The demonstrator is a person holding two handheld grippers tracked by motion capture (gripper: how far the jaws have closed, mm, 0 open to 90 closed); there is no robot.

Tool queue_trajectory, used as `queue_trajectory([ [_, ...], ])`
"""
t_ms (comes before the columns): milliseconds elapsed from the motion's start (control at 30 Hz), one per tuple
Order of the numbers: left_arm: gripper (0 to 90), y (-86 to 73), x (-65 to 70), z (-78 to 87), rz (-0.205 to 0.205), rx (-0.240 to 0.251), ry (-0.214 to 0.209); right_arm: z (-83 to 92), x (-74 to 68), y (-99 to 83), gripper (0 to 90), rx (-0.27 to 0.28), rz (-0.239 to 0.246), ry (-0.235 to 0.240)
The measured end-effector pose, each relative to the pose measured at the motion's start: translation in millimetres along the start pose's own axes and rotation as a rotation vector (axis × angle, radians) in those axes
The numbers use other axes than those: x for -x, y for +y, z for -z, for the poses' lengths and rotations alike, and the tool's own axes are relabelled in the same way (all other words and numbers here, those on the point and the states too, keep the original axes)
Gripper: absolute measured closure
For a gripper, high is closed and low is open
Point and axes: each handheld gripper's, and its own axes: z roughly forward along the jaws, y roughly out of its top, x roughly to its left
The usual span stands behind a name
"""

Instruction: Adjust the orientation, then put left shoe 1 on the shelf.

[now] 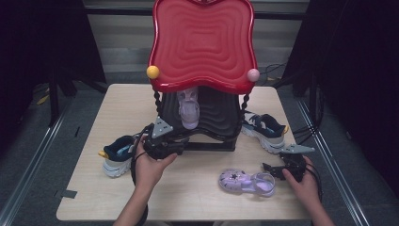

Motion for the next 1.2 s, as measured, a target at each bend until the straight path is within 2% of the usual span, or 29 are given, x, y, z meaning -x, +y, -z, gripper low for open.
queue_trajectory([
  [67, 37.0, -2.6, -0.7, 1.0, -0.009, -0.008, -0.003, 0.0, 0.0, 0.0, 10.5, 0.000, 0.000, 0.000],
  [400, 35.1, -13.6, -2.3, 1.3, 0.007, -0.027, -0.044, -0.1, 0.1, 0.0, 10.5, 0.000, 0.000, 0.001],
  [533, 34.5, -19.9, -3.1, 0.2, -0.012, -0.056, -0.055, 0.3, -0.4, -0.4, 10.6, 0.000, 0.000, 0.000],
  [800, 32.5, -33.4, -4.5, -2.3, -0.024, -0.100, -0.086, 0.3, -0.1, -0.6, 10.5, 0.002, 0.002, 0.002],
  [967, 31.3, -39.6, -3.1, -3.4, -0.056, -0.129, -0.094, 0.3, -0.1, -0.6, 10.5, 0.003, 0.002, 0.002],
  [1067, 30.3, -45.5, -3.3, -4.6, -0.034, -0.142, -0.119, 0.3, -0.1, -0.6, 10.5, 0.003, 0.002, 0.002],
  [1200, 29.6, -52.9, -4.1, -5.5, -0.033, -0.159, -0.132, 0.3, -0.1, -0.6, 10.5, 0.003, 0.002, 0.002],
])
